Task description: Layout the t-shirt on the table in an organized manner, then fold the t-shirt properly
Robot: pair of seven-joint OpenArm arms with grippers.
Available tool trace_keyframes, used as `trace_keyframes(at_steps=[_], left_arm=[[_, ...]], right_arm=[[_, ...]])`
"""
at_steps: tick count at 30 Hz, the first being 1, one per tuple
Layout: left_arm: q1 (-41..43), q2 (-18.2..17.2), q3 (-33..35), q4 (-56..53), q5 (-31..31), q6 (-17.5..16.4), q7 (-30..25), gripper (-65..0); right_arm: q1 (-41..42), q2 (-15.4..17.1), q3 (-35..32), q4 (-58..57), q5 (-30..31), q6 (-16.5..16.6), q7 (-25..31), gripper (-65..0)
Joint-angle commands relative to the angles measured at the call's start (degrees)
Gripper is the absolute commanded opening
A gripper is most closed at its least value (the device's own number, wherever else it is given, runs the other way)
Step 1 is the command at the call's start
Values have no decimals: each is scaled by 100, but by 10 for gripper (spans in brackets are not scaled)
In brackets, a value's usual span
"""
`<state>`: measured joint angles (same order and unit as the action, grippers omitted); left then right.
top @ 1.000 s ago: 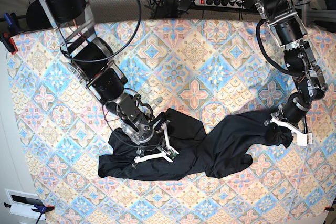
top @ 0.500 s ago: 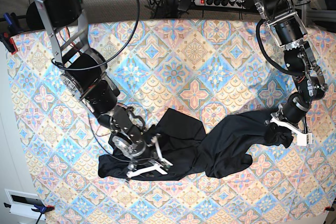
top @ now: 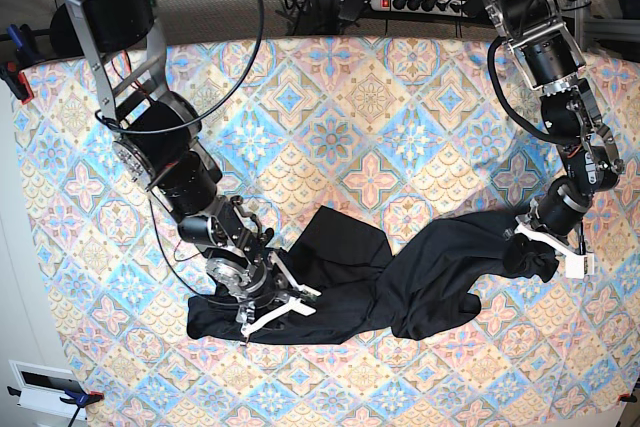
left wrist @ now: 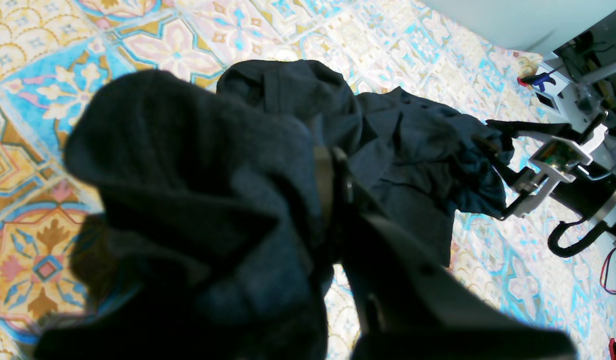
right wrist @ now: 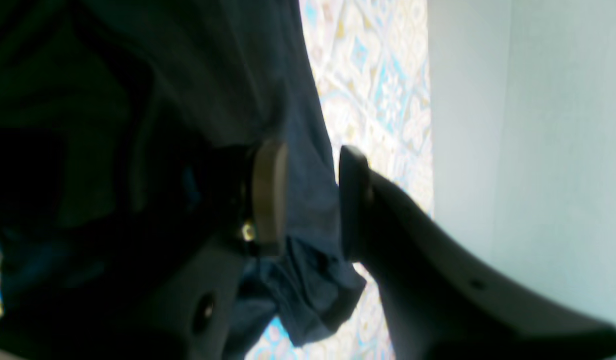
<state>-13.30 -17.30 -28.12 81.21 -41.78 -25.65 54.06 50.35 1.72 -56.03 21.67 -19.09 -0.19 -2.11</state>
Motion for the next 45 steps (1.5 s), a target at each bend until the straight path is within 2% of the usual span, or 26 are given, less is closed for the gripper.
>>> trace_keyframes(at_steps=[1,13,21,39,43,45], left_arm=[[-125,-94,-14,112,-117,-42,-110,-650],[-125,-94,-14,112,-117,-42,-110,-650],[-134,-94,-14,112,-117,-42,-110,-650],[-134,-94,-14,112,-117,-42,-110,-650],[-134,-94,-23,112,-117,-42,-110,-650],[-134,-94,-23,112,-117,-42,-110,-650]], right_arm=[[244,-18,25,61,6,-109,57,-478],[77,26,-45,53,-12,-100,57,-478],[-116,26,25,53,-829,-100,57,-478],[-134,-35,51,53,-803,-109,48,-478],[-116,-449,341,53,-812,-109,48,-478],[-107,-449,447,53,-820,-109,48,-478]])
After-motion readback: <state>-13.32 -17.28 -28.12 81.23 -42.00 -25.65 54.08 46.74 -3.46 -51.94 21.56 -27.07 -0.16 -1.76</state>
